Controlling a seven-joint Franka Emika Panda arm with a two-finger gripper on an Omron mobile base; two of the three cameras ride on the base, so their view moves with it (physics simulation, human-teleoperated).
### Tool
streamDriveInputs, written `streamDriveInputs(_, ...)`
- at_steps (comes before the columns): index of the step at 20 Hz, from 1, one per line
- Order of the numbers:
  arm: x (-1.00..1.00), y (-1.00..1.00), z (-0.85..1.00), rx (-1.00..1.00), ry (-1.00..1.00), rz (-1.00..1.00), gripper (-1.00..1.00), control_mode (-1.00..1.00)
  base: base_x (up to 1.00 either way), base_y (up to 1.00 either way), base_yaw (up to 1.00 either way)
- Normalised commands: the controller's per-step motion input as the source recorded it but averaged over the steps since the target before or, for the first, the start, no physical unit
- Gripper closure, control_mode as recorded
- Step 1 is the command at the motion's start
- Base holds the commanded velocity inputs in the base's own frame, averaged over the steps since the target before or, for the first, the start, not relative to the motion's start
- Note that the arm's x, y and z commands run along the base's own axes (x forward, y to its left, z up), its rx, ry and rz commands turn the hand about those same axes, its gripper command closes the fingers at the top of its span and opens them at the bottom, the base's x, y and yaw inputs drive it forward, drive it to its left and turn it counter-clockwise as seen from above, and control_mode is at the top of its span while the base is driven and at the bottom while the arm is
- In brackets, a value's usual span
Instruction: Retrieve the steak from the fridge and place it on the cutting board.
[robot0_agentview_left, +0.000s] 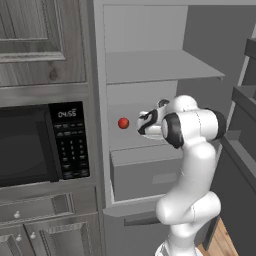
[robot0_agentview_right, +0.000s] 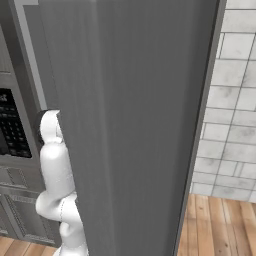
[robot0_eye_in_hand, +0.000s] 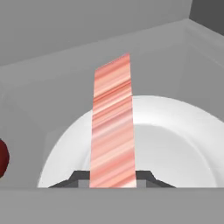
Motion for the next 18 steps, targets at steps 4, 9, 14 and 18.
streamDriveInputs(4, -0.42, 0.00, 0.47, 0.00, -0.09, 0.00, 1.00, -1.00, 0.00, 0.00, 0.00)
streamDriveInputs(9, -0.58, 0.00, 0.44, 0.00, -0.08, 0.01, 1.00, -1.00, 0.00, 0.00, 0.00)
streamDriveInputs(14, -0.61, 0.00, 0.56, -0.03, 0.07, 0.01, 1.00, -1.00, 0.00, 0.00, 0.00)
streamDriveInputs(18, -0.54, -0.01, 0.76, 0.00, 0.22, 0.01, 1.00, -1.00, 0.00, 0.00, 0.00)
